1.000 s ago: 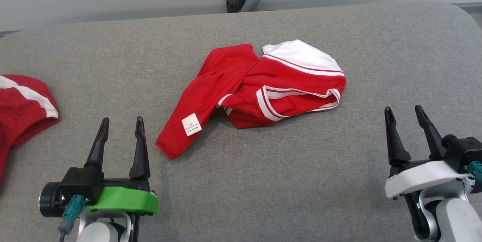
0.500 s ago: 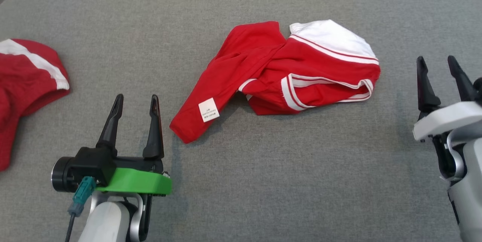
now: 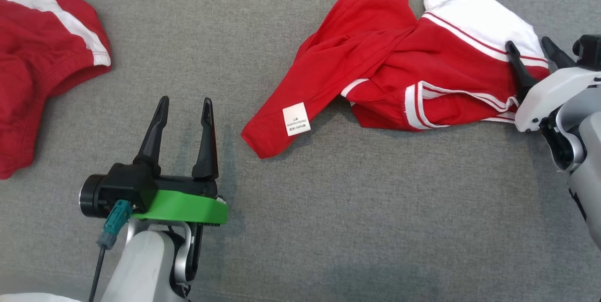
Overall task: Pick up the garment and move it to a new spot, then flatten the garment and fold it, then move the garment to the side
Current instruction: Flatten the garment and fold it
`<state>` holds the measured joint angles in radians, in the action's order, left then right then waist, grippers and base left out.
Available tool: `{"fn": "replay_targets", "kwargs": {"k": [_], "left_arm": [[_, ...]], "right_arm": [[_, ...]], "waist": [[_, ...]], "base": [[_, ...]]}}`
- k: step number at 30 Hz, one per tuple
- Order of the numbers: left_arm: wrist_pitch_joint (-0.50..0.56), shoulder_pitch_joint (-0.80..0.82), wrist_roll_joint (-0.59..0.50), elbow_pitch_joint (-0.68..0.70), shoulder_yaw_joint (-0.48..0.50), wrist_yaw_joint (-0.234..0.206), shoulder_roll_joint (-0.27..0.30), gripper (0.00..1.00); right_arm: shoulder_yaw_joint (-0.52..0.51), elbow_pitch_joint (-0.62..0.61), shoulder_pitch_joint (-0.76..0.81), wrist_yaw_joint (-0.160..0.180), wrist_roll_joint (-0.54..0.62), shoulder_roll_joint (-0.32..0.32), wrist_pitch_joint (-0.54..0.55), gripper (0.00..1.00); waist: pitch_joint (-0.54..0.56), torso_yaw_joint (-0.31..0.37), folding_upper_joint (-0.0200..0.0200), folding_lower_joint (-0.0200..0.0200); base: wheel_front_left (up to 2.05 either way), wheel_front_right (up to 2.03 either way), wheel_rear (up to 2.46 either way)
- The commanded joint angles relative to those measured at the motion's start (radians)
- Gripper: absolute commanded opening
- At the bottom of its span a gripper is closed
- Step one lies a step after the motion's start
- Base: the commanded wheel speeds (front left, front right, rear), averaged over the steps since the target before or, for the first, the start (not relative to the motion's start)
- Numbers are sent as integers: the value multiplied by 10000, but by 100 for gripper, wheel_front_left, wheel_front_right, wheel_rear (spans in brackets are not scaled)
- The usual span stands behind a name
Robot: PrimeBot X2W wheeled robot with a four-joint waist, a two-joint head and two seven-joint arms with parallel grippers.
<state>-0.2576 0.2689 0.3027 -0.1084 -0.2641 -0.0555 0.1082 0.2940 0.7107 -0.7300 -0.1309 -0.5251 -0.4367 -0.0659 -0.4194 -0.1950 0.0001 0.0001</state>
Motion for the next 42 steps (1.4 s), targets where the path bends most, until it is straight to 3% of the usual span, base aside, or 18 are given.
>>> {"fn": "replay_targets", "kwargs": {"k": [1,3,4,5,6,7,12,16,20,23,29,34,41,42], "left_arm": [[-59,182,-92,-50,27,43,-37,100],[-67,199,-125,-77,44,74,-73,100],[-67,216,-132,-72,67,82,-92,100],[-69,224,-150,-56,95,91,-106,100],[-71,216,-172,-42,122,101,-123,100],[-71,196,-189,-38,152,94,-134,100],[-73,60,-246,-28,291,142,-173,100],[-74,-2,-312,-39,405,211,-167,100],[-74,-57,-353,-48,505,239,-106,100],[-75,-116,-393,-34,566,263,-62,100],[-74,-248,-424,-14,671,246,-6,100],[-76,-369,-393,-10,731,200,-2,100],[-76,-451,-354,-89,667,221,65,100],[-76,-455,-347,-102,658,217,73,100]], "right_arm": [[216,176,-203,3,-219,-92,182,100],[673,415,-399,1,-643,-167,648,100],[863,475,-468,0,-850,-198,842,76],[1058,503,-539,0,-1033,-257,1052,39],[1248,460,-589,0,-1241,-298,1228,16],[1400,374,-655,0,-1423,-356,1314,0],[1952,-331,-1007,1,-1922,-867,1028,0],[2560,-1208,-1222,1,-1586,-1252,286,0],[2986,-1888,-1405,6,-888,-1668,-369,0],[3403,-2617,-1331,8,292,-2065,-1009,0],[4041,-4035,47,8,2196,-2459,-1200,0],[4223,-4664,1804,9,2406,-2093,-972,0],[4032,-3968,3454,2,2196,-968,-770,0],[3853,-3826,3575,2,2116,-751,-836,21]], "waist": [[-171,-165,-1,-1],[-178,-163,-1,-1],[-178,-150,-1,-1],[-179,-129,-1,-1],[-176,-101,-1,-1],[-169,-68,-1,-1],[-68,195,-1,-1],[59,518,-1,-1],[189,802,-1,-1],[282,1062,-1,-1],[418,1478,-1,-1],[516,1730,-1,-1],[678,1918,-1,-1],[711,1923,-1,-1]], "base": [[0,0,0],[0,0,0],[0,0,0],[0,0,0],[0,0,0],[0,0,0],[0,0,0],[0,0,0],[0,0,0],[0,0,0],[0,0,0],[0,0,0],[0,0,0],[0,0,0]]}}
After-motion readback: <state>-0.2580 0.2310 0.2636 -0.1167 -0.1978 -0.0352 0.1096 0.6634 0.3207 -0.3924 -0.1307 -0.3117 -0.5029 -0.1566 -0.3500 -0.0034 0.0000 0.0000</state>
